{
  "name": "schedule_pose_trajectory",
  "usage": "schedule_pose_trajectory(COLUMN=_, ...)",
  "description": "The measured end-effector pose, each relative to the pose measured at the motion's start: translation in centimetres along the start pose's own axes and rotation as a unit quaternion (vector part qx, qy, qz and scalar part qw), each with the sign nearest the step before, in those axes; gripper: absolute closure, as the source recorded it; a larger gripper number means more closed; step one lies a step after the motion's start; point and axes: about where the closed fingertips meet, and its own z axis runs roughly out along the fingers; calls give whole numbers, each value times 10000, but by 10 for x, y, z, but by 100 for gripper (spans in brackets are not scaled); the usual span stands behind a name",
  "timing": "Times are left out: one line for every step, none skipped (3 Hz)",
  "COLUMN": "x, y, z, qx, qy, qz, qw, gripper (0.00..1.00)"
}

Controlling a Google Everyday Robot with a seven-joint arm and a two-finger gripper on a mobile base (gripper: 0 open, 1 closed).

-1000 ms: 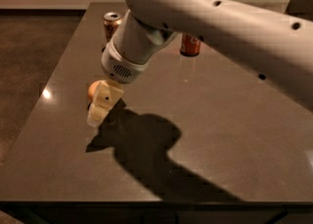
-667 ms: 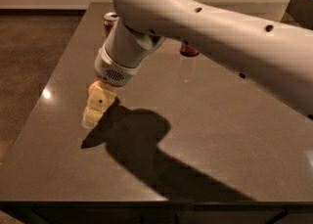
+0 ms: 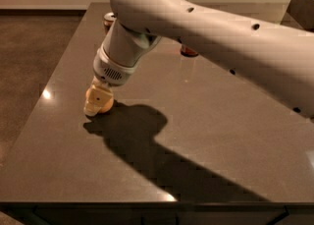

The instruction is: Pick orange

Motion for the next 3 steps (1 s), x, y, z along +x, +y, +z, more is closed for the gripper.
schedule_pose_trajectory(x=-2, y=-8, z=-12, qx=17, qy=-30, qz=-29, qw=10000, gripper=64)
schedule_pose_trajectory(x=-6, y=-19, z=-53, qx=51, qy=-198, qz=-106, qw=9997, gripper=88)
schedule_pose_trajectory(x=-14, y=-29, z=-102, qx=13, qy=-467, qz=-230, qw=9986, gripper=100)
